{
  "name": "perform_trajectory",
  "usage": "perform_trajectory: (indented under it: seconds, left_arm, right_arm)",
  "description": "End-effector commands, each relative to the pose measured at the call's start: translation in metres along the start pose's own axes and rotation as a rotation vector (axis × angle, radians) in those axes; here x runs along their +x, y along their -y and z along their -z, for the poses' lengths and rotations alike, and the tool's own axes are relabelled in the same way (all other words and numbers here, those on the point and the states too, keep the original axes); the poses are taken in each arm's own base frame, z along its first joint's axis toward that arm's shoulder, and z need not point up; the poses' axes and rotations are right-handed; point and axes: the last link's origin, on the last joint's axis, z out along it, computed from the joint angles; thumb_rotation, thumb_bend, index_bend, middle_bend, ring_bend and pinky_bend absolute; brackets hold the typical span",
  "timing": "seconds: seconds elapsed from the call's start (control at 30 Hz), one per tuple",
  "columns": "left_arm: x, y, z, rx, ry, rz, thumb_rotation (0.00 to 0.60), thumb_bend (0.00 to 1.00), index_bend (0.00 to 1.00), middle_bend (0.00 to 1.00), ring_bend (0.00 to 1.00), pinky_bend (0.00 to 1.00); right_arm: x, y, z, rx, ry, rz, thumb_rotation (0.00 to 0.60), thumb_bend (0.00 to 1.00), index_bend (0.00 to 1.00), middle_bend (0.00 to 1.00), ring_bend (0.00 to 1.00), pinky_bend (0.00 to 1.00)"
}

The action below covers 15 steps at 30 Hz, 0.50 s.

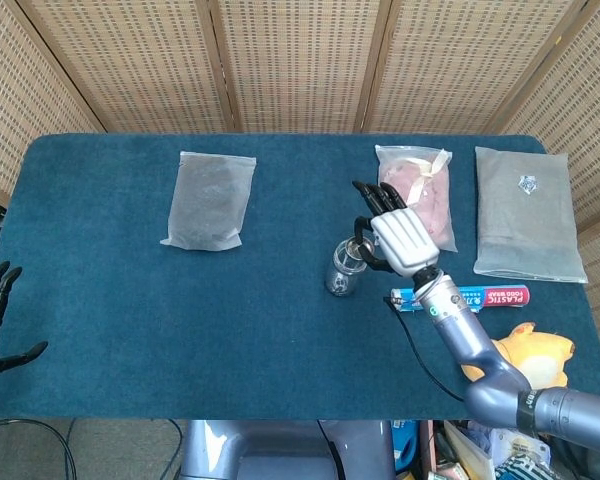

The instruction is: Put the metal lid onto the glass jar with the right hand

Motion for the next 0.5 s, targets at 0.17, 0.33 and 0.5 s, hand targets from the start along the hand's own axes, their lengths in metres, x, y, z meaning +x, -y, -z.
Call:
perform_trajectory:
  seconds: [0.17, 0.33, 0.5]
  left_arm:
    - [-0.0003, 0.0002, -0.0003, 0.000, 0.002, 0.000, 0.600, 0.07, 0.00, 0.00, 0.00, 0.00]
    - [-0.0009, 0.0002, -0.0007, 0.001, 0.005, -0.001, 0.600, 0.07, 0.00, 0.00, 0.00, 0.00]
    - [-0.0008, 0.0002, -0.0010, 0.000, 0.005, 0.001, 0.600, 0.07, 0.00, 0.00, 0.00, 0.00]
  right_arm:
    - [-0.0128, 0.0106, -0.0013, 0.014, 0.016, 0.005, 0.600, 0.63, 0.63, 0.03, 0.00, 0.00]
    - [-0.0141, 0.0132, -0.0031, 0.018, 0.008, 0.003, 0.600, 0.63, 0.63, 0.03, 0.00, 0.00]
    - [-0.0151, 0.0125, -0.0039, 0.017, 0.006, 0.016, 0.600, 0.63, 0.63, 0.03, 0.00, 0.00]
